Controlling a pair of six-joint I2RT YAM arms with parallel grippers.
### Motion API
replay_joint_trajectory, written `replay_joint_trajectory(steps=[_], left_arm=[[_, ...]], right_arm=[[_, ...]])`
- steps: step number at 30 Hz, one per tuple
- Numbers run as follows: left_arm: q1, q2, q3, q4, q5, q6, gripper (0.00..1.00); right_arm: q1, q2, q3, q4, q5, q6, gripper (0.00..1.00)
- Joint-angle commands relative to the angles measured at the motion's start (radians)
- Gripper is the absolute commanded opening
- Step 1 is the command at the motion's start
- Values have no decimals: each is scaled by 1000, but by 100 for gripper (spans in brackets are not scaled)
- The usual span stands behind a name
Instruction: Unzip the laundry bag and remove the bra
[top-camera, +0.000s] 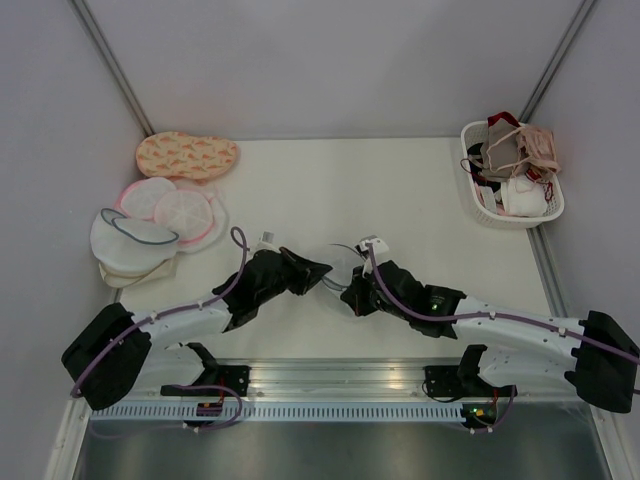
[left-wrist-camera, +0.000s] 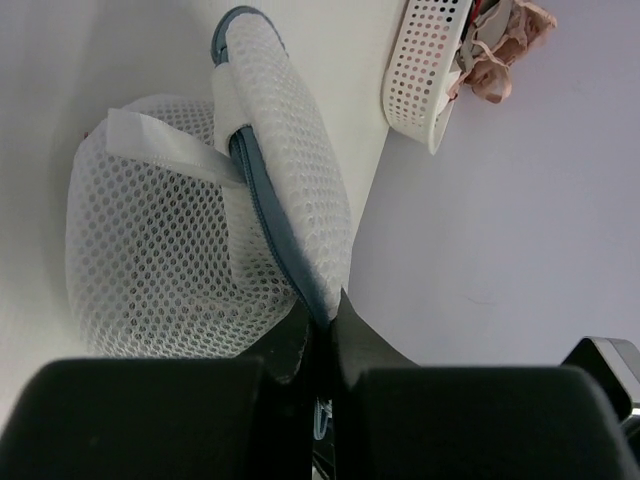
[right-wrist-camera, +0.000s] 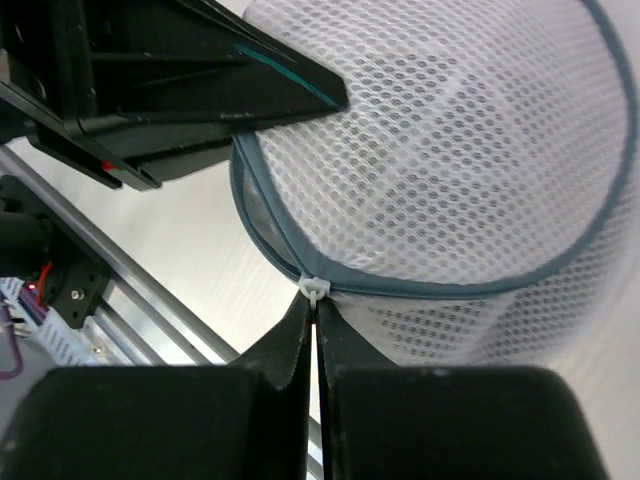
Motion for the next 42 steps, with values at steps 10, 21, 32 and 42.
replay_joint_trajectory(steps=[10,21,32,42], left_arm=[[149,63,166,-72,287,465,2],[201,183,273,-171,505,700,2],[225,369,463,-87,625,875,16],[231,255,557,-433,150,868,90]], right_arm=[[3,65,145,-410,267,-49,0],[-126,162,91,-328,388,-88,1],[-236,154,103,-223,384,-177,0],[-236,62,87,-246,361,-129,0]])
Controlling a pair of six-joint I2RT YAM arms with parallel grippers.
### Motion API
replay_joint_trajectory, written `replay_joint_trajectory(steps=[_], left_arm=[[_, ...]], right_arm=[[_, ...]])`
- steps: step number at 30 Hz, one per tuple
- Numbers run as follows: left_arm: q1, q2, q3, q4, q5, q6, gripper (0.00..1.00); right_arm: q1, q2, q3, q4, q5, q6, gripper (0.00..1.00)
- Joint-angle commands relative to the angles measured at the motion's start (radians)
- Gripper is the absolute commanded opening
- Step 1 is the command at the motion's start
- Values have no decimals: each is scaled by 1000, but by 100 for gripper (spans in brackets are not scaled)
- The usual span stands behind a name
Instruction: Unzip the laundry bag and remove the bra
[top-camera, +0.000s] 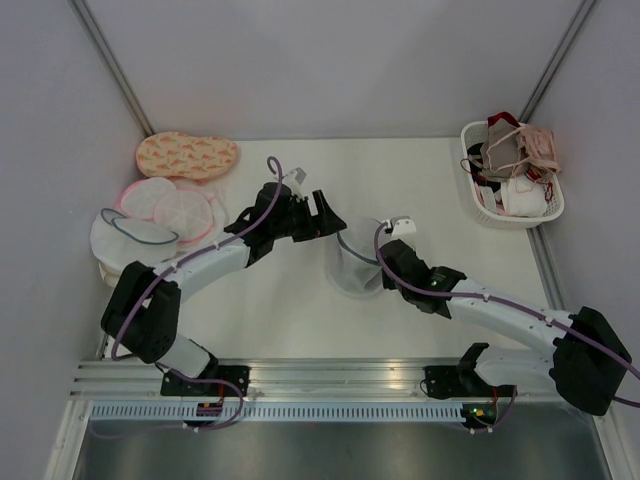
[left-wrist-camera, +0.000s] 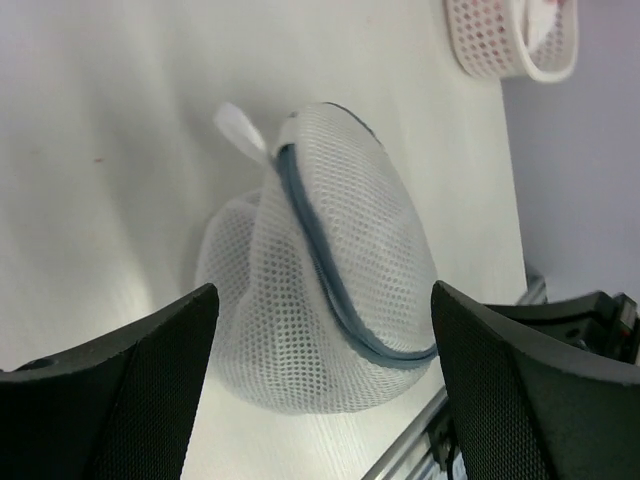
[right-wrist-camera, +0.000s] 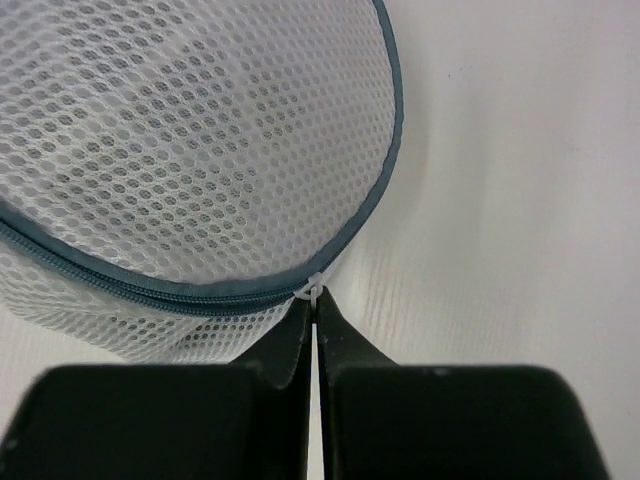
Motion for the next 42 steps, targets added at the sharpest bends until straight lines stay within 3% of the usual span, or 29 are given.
replay_joint_trajectory(steps=[1,4,7,11,15,25,33,34,36,37,38,39,40,42], left_arm=[[3,-195,-35,-296,-324,-87,90],[-17,-303,-116,-308,-301,-176,90],[-84,-424,-217,-307,-291,-276,90],[-127,-515,-314,-265,-247,-379,91],[-153,-504,-354,-210,-213,-434,91],[-196,-349,-365,98,-196,-554,90],[-233,-254,-285,138,-209,-527,86],[-238,-245,-273,138,-207,-517,82],[-239,-219,-268,152,-183,-490,60],[-239,-211,-264,151,-178,-483,48],[-241,-204,-262,143,-175,-477,21],[-241,-193,-259,134,-176,-465,11],[-241,-190,-254,123,-179,-463,3],[-241,-191,-259,103,-190,-448,2]], right_arm=[[-4,-59,-2,10,-17,26,0],[-4,-65,-7,33,-48,33,1],[-4,-80,-23,126,-224,17,1],[-3,-82,-56,268,-575,34,0],[-1,-73,-79,383,-724,63,0],[34,-27,-74,392,-757,31,0],[59,21,-59,357,-742,-13,0],[59,19,-57,352,-740,-16,0],[60,18,-54,348,-732,-22,0],[59,16,-53,341,-729,-23,0],[59,15,-50,338,-726,-27,0],[60,13,-47,328,-722,-27,0],[60,12,-37,320,-717,-30,0],[60,8,-33,306,-700,-38,0]])
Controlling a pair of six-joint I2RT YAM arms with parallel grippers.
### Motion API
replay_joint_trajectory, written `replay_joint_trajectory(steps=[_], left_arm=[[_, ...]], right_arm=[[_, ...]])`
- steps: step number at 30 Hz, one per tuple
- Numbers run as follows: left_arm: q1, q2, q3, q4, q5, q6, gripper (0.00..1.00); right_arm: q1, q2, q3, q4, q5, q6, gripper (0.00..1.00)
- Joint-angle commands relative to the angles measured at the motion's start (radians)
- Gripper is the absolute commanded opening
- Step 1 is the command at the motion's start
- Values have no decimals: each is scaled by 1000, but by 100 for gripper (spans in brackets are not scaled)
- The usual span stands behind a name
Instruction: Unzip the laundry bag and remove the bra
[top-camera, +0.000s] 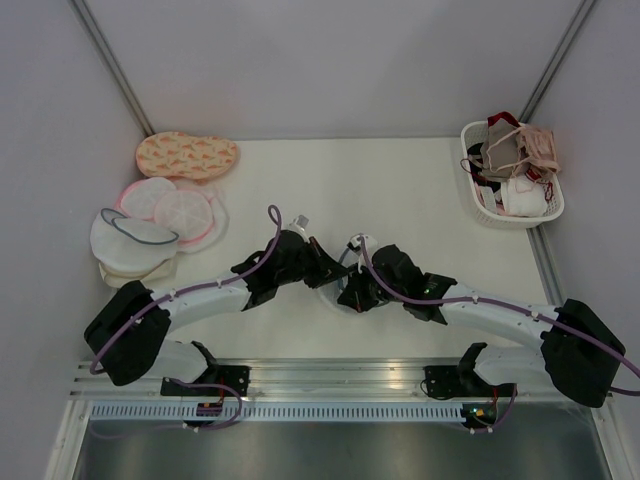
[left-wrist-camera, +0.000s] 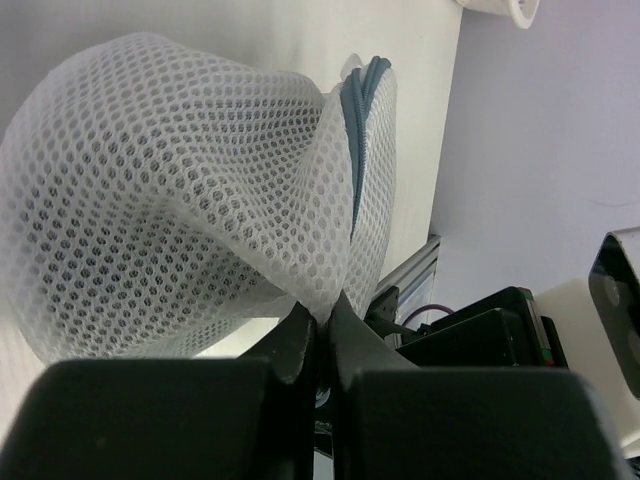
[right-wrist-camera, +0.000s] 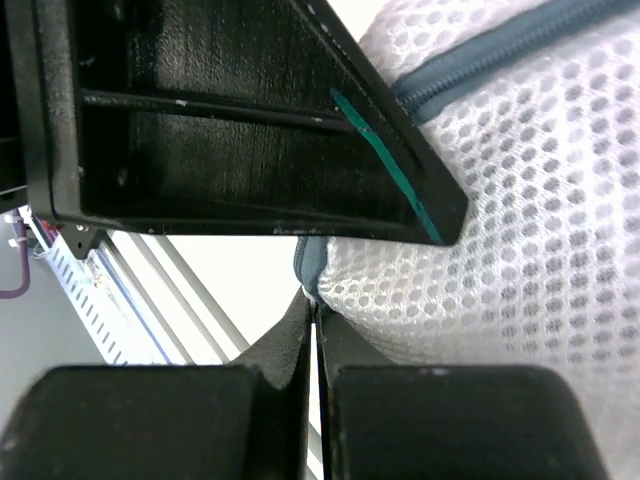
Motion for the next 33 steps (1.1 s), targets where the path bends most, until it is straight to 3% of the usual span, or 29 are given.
replay_joint_trajectory(steps=[1,8,16,22,27,33], left_arm=[[-4,-2,36,17,-6,45,2],[17,-57,19,-98,-153,49,2],[117,-97,-11,-129,-189,85,2],[174,-47,25,-138,-105,180,2],[206,22,84,-160,-26,289,2],[231,104,165,-164,43,374,2]], right_arm=[[7,-17,45,-7,16,-29,0],[7,-49,55,-112,28,-39,1],[8,-32,43,-237,14,-72,1],[8,6,49,-336,206,-55,0],[1,83,106,-439,477,-38,0],[-15,172,167,-494,629,-3,0]])
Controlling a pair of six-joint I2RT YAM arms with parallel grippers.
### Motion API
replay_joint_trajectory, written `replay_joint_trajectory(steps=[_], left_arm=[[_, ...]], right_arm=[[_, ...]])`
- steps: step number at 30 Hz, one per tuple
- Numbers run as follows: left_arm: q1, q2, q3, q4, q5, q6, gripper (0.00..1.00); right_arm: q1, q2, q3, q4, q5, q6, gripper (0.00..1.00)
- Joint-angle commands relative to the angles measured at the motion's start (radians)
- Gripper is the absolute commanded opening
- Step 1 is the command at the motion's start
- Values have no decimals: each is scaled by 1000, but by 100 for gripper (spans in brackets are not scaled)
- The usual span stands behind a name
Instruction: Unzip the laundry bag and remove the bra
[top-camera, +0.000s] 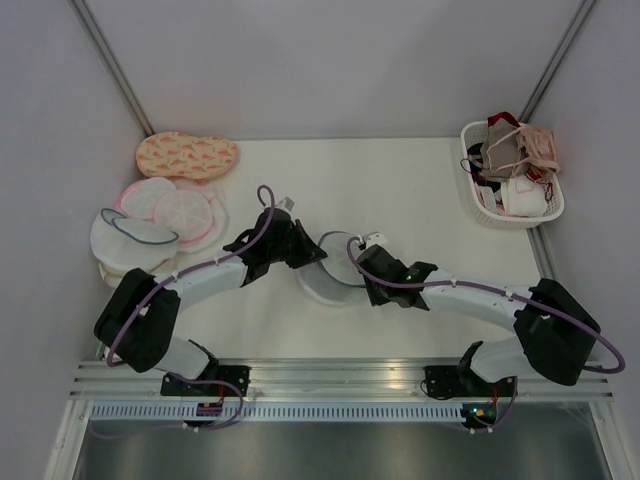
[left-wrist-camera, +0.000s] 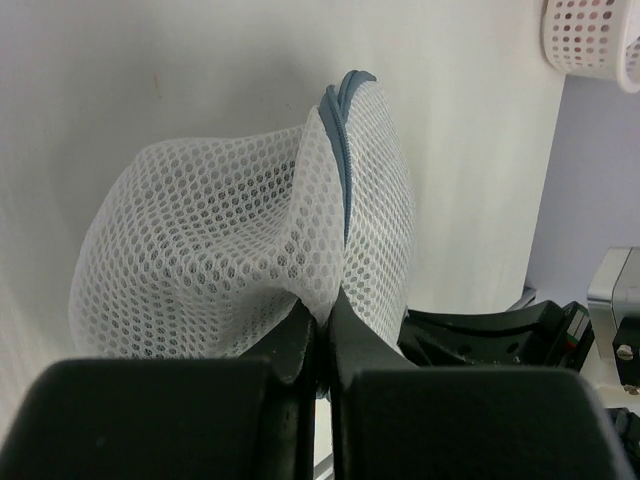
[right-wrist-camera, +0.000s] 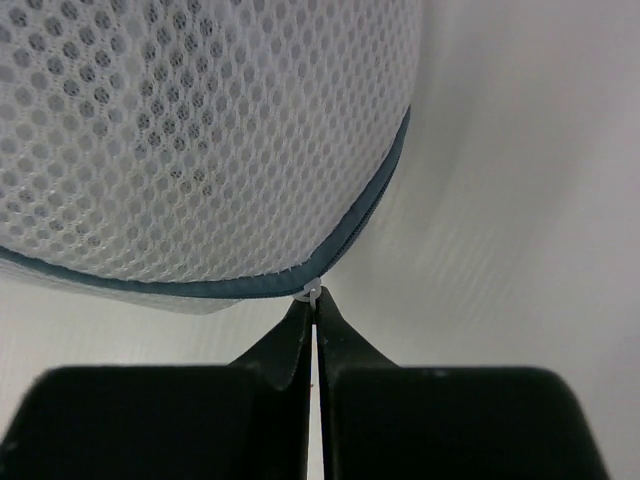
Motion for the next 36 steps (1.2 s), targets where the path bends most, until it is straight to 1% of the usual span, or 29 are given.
replay_joint_trajectory(steps=[1,5,6,7,8,9,10,12,13,14,15,16,17,18,19,20,21,22,23,24,25,27,28,29,30,31,34,36], left_arm=[[24,46,83,3,30,138,2],[29,116,162,52,103,213,2],[30,133,179,75,122,232,4],[32,149,199,71,139,256,11],[35,175,237,59,137,264,22],[35,178,250,30,128,265,51],[35,175,258,23,102,267,63],[37,125,229,8,53,238,77],[35,97,212,-10,-34,223,78],[33,36,180,-44,-89,207,78],[33,4,160,-87,-146,162,81],[32,-29,141,-156,-233,134,81],[32,-70,88,-168,-252,109,82],[27,-146,52,-169,-254,59,83],[1,-188,-10,-161,-258,36,83],[-15,-223,-34,-162,-262,17,83],[-35,-289,-54,-166,-271,-18,84],[-71,-316,-90,-164,-275,-41,84],[-86,-340,-107,-150,-274,-63,85],[-97,-375,-118,-143,-257,-89,86],[-109,-386,-138,-130,-240,-101,86],[-114,-396,-156,-75,-185,-138,87],[-117,-386,-166,-57,-182,-144,87],[-118,-379,-170,3,-144,-150,87],[-120,-365,-170,29,-128,-161,87],[-128,-325,-163,47,-98,-162,87],[-146,-244,-129,71,-67,-175,87],[-164,-216,-121,109,-59,-189,87]], right_arm=[[-8,17,43,-111,182,31,0],[-8,8,70,-96,214,41,0],[-8,1,77,-93,215,41,1],[-8,-2,80,-92,215,43,0],[-9,-15,83,-88,219,41,1],[-8,-25,83,-84,216,40,0],[-8,-38,82,-81,214,40,0],[-8,-81,70,-61,208,40,1],[-8,-94,64,-46,202,35,1],[-8,-116,54,-41,191,32,0],[-8,-125,50,-35,185,32,0],[-8,-134,45,-23,179,25,0],[-9,-144,36,-12,167,18,1],[-8,-148,30,3,116,11,1],[-6,-151,25,45,82,5,0],[-6,-154,10,74,29,-17,1],[-5,-154,2,103,-90,-28,0],[-6,-156,-10,187,-185,-41,0],[-5,-156,-33,232,-267,-51,1],[-6,-156,-44,276,-423,-51,0],[-6,-156,-52,360,-482,-43,1],[-3,-153,-70,434,-556,-22,1],[-3,-141,-68,471,-596,-19,0],[-3,-131,-64,478,-608,-20,0],[-5,-122,-59,482,-616,-25,0],[-3,-102,-50,484,-630,-28,0],[-3,-84,-44,481,-637,-29,1],[-2,-82,-48,476,-633,-31,1]])
